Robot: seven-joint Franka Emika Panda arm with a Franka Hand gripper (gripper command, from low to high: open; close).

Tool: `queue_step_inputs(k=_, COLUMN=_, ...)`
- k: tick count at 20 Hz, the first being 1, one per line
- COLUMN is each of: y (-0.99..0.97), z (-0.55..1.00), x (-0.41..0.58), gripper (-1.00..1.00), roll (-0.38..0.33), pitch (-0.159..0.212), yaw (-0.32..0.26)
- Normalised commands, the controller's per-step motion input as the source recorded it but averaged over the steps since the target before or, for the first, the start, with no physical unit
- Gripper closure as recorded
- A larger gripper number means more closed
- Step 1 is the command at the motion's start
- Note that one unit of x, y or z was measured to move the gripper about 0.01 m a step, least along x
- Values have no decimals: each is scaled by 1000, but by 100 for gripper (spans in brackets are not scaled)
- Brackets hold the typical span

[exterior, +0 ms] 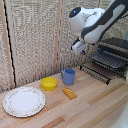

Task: Position your gripper near the tray handle while precisely lining it up. Firmly yet gently grip the handle, ensuring a strong hold. Slide the tray into the oven in a steady manner until it's entirely inside. Relinquish the handle as it sits within the oven and extract your gripper with care.

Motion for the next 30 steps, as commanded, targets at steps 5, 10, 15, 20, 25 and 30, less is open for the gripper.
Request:
queue_step_inputs(k=5, y=-452, z=-281, x=135, gripper=-100, roll=-254, pitch=28, yaw=127)
queue_step_inputs(k=10, y=-400, z=-362, x=180, gripper=-100, roll=-214, pitch=53, yaw=129)
queue_step_inputs(k=15, y=-359, z=-259, x=214, gripper=-100, roll=-173, pitch=65, yaw=39)
queue_step_inputs(k=20, y=-469, z=-188, x=219, gripper=-100, roll=-148, pitch=37, yaw=0)
queue_step_inputs(k=25, y=-500, z=-205, x=102, gripper=-100, roll=-116, pitch=6, yaw=0)
queue_step_inputs(k=30, y=-245, z=-74, x=0, gripper=-100, roll=-118, pitch=10, yaw=0)
